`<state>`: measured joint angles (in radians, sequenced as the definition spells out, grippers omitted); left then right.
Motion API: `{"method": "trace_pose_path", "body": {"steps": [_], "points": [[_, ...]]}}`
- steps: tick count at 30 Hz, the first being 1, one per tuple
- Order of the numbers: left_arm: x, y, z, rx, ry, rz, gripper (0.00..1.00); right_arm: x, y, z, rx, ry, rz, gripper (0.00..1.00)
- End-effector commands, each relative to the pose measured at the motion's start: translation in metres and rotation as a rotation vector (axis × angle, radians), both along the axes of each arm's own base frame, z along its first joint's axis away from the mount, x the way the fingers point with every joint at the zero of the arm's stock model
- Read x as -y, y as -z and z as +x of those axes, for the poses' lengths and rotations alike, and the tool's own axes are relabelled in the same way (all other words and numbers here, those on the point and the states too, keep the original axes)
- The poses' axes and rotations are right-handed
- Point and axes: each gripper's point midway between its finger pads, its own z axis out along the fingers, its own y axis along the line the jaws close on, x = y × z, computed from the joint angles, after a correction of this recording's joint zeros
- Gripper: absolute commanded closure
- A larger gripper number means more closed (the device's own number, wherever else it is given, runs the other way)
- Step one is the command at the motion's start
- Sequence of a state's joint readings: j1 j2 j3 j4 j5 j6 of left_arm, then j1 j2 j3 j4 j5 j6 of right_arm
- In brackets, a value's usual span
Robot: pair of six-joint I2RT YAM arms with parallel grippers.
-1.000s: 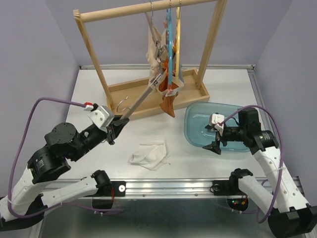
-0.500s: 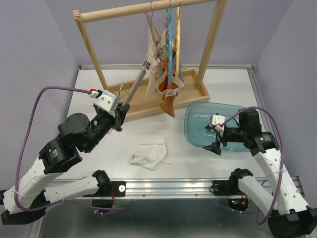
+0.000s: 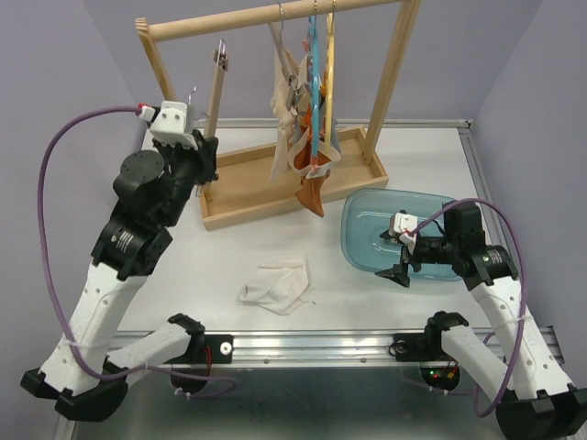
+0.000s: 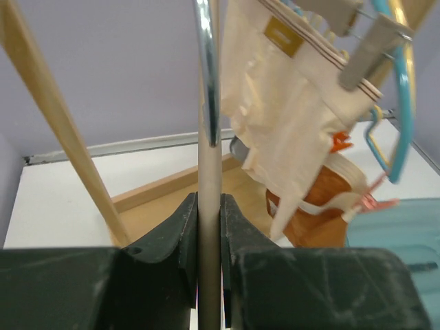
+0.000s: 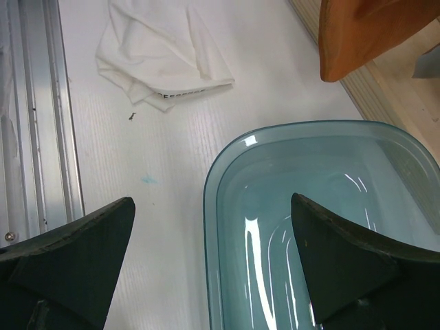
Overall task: Remove the underwear clipped to the hanger
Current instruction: Place the hanger at the clothesline.
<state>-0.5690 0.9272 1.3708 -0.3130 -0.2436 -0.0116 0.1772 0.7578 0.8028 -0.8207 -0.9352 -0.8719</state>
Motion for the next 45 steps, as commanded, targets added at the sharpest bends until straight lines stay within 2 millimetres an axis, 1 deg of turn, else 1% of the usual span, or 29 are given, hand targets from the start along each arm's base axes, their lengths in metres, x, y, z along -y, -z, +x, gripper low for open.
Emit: {"method": "trace_pose_path", "body": {"steps": [1, 2, 4, 5, 7, 8, 9, 10, 12, 13, 16, 17, 19, 20, 21, 23, 24, 25, 28, 29, 33, 34, 35, 37, 38, 42, 45], "points": [[0.015, -0.032, 0.023, 0.049, 0.107, -0.129, 1.00, -0.002, -0.001, 0.000, 0.029, -0.016, 0.021, 0.00], [0.021, -0.034, 0.023, 0.052, 0.140, -0.139, 1.00, -0.003, -0.001, 0.000, 0.030, -0.017, 0.022, 0.00], [0.023, -0.043, 0.030, 0.062, 0.144, -0.160, 1.00, -0.003, -0.001, 0.001, 0.029, -0.017, 0.022, 0.00], [0.025, -0.045, 0.030, 0.060, 0.162, -0.167, 1.00, -0.003, 0.000, 0.000, 0.027, -0.017, 0.022, 0.00], [0.027, -0.041, 0.042, 0.032, 0.157, -0.171, 1.00, -0.003, -0.001, 0.000, 0.028, -0.019, 0.024, 0.00], [0.023, -0.047, 0.044, 0.035, 0.148, -0.176, 1.00, -0.003, -0.002, 0.000, 0.031, -0.020, 0.026, 0.00], [0.021, -0.049, 0.047, 0.031, 0.144, -0.177, 1.00, -0.003, -0.002, 0.000, 0.031, -0.021, 0.025, 0.00], [0.016, -0.052, 0.055, 0.029, 0.122, -0.180, 1.00, -0.003, -0.003, -0.001, 0.035, -0.022, 0.027, 0.00], [0.013, -0.052, 0.064, 0.019, 0.107, -0.189, 1.00, -0.003, -0.003, -0.002, 0.037, -0.023, 0.029, 0.00], [0.011, -0.057, 0.065, 0.028, 0.103, -0.195, 1.00, -0.003, -0.004, -0.002, 0.040, -0.024, 0.030, 0.00], [0.005, -0.062, 0.073, 0.035, 0.080, -0.205, 1.00, -0.004, -0.005, -0.003, 0.044, -0.027, 0.034, 0.00], [0.003, -0.068, 0.073, 0.047, 0.070, -0.210, 1.00, -0.004, -0.006, -0.003, 0.047, -0.027, 0.035, 0.00], [-0.004, -0.069, 0.083, 0.040, 0.039, -0.213, 1.00, -0.004, -0.006, -0.004, 0.046, -0.030, 0.038, 0.00], [-0.007, -0.075, 0.083, 0.050, 0.032, -0.215, 1.00, -0.004, -0.007, -0.005, 0.049, -0.031, 0.040, 0.00], [-0.011, -0.075, 0.087, 0.044, 0.018, -0.214, 1.00, -0.005, -0.009, -0.006, 0.056, -0.034, 0.043, 0.00], [-0.012, -0.077, 0.094, 0.038, 0.016, -0.216, 1.00, -0.005, -0.009, -0.006, 0.059, -0.036, 0.046, 0.00], [-0.014, -0.071, 0.102, 0.018, 0.006, -0.211, 1.00, -0.005, -0.010, -0.007, 0.062, -0.036, 0.046, 0.00], [-0.016, -0.075, 0.104, 0.023, 0.002, -0.214, 1.00, -0.005, -0.010, -0.007, 0.061, -0.035, 0.046, 0.00], [-0.019, -0.071, 0.113, 0.005, -0.002, -0.215, 1.00, -0.005, -0.011, -0.008, 0.068, -0.038, 0.050, 0.00], [-0.023, -0.072, 0.115, 0.008, -0.011, -0.218, 1.00, -0.005, -0.011, -0.008, 0.068, -0.038, 0.050, 0.00], [-0.027, -0.077, 0.123, 0.015, -0.017, -0.229, 1.00, -0.005, -0.011, -0.008, 0.068, -0.039, 0.052, 0.00], [-0.027, -0.076, 0.126, 0.009, -0.019, -0.230, 1.00, -0.005, -0.011, -0.008, 0.068, -0.039, 0.052, 0.00], [-0.027, -0.080, 0.127, 0.017, -0.019, -0.229, 1.00, -0.005, -0.011, -0.009, 0.069, -0.042, 0.052, 0.00], [-0.028, -0.080, 0.130, 0.012, -0.020, -0.233, 1.00, -0.005, -0.011, -0.009, 0.066, -0.041, 0.053, 0.00], [-0.028, -0.083, 0.130, 0.017, -0.021, -0.235, 1.00, -0.006, -0.011, -0.009, 0.066, -0.042, 0.054, 0.00], [-0.030, -0.085, 0.134, 0.022, -0.030, -0.241, 1.00, -0.005, -0.011, -0.009, 0.066, -0.041, 0.053, 0.00], [-0.033, -0.082, 0.140, 0.013, -0.043, -0.245, 1.00, -0.006, -0.010, -0.009, 0.063, -0.044, 0.053, 0.00]]}}
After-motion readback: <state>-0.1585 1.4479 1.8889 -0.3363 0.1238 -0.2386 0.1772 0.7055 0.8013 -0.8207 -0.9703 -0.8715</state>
